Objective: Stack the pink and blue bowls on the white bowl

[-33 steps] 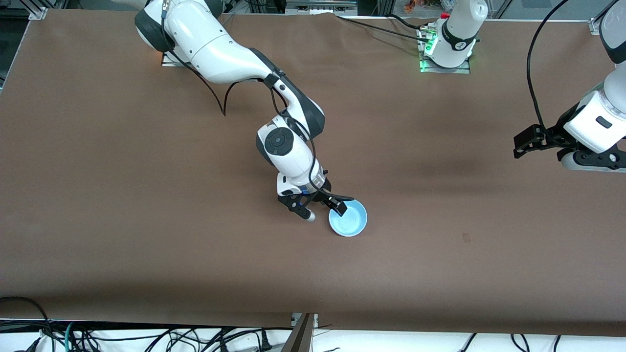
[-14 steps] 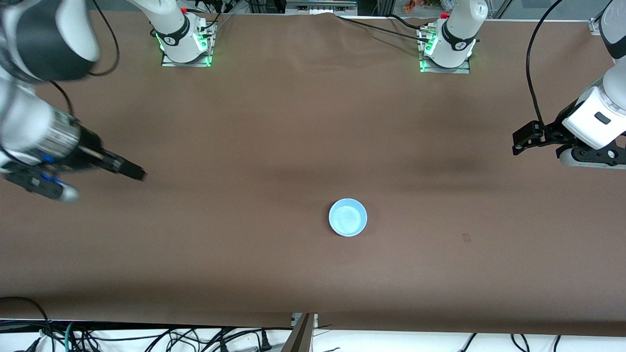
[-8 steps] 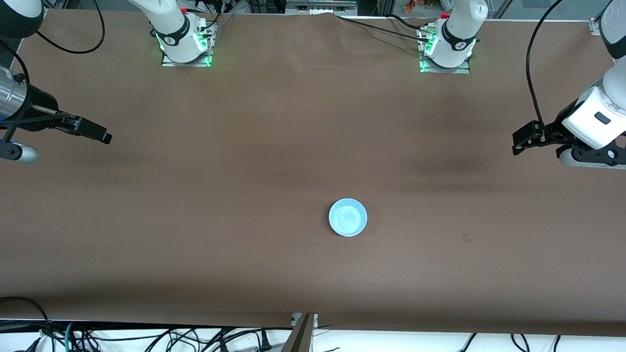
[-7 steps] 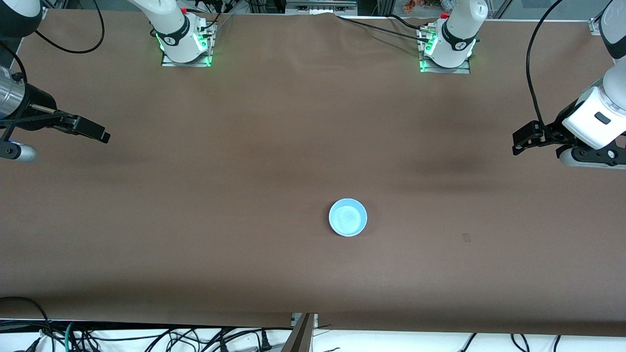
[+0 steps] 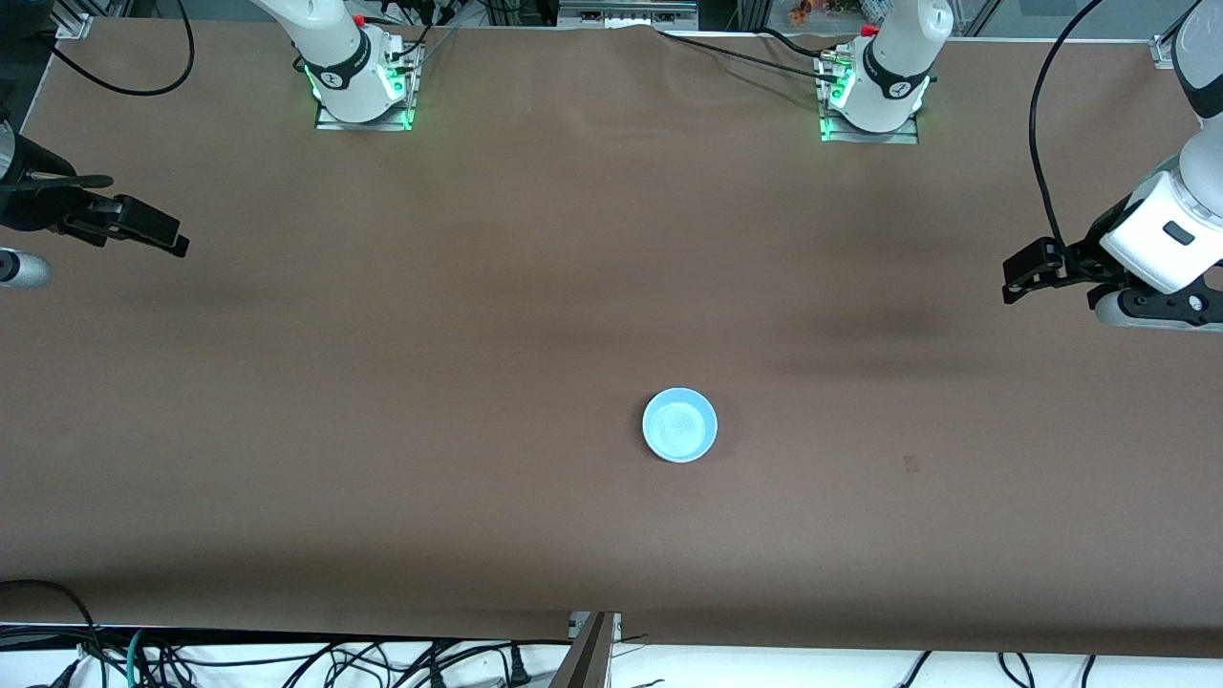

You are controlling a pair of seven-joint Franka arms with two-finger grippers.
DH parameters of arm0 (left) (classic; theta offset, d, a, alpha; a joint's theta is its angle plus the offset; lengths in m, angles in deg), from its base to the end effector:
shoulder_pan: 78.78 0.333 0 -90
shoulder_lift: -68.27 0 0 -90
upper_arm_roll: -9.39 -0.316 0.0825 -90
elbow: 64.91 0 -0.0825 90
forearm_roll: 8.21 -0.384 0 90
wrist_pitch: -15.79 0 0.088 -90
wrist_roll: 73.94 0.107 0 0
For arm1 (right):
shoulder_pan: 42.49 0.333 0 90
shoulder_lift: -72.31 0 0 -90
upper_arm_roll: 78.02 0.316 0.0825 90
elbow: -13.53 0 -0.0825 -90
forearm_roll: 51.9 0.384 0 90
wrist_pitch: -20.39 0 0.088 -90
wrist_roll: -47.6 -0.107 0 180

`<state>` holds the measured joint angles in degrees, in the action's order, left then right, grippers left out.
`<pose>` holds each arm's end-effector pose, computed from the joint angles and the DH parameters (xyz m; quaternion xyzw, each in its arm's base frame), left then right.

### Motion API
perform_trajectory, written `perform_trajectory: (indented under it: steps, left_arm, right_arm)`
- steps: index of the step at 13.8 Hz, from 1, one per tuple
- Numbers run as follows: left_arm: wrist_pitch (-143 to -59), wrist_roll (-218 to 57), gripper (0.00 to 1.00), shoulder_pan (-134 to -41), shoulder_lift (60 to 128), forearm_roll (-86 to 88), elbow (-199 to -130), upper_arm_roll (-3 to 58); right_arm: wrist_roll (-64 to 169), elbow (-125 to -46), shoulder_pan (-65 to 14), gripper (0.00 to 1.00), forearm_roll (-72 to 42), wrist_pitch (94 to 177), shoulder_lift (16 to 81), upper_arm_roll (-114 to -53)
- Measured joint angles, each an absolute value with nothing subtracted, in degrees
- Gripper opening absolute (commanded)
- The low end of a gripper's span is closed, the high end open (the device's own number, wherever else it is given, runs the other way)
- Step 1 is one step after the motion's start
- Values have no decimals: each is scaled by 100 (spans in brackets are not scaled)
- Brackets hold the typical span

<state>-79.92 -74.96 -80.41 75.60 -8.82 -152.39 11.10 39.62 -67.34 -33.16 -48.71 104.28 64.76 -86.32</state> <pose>0.6005 -0.0329 0.5803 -0.9998 0.0206 -0.0080 0.0031 0.5834 0.0230 0.6157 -0.9974 0.0584 0.0402 0.0152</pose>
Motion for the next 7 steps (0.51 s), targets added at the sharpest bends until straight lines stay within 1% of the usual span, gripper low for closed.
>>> perform_trajectory:
  steps: [7]
  left_arm:
    - [-7992,-7496,100,-8013,7562,-882,-15265,1095]
  right_arm:
    - [3986,-6734,-3316,100,-4871,10426,6476,-8589]
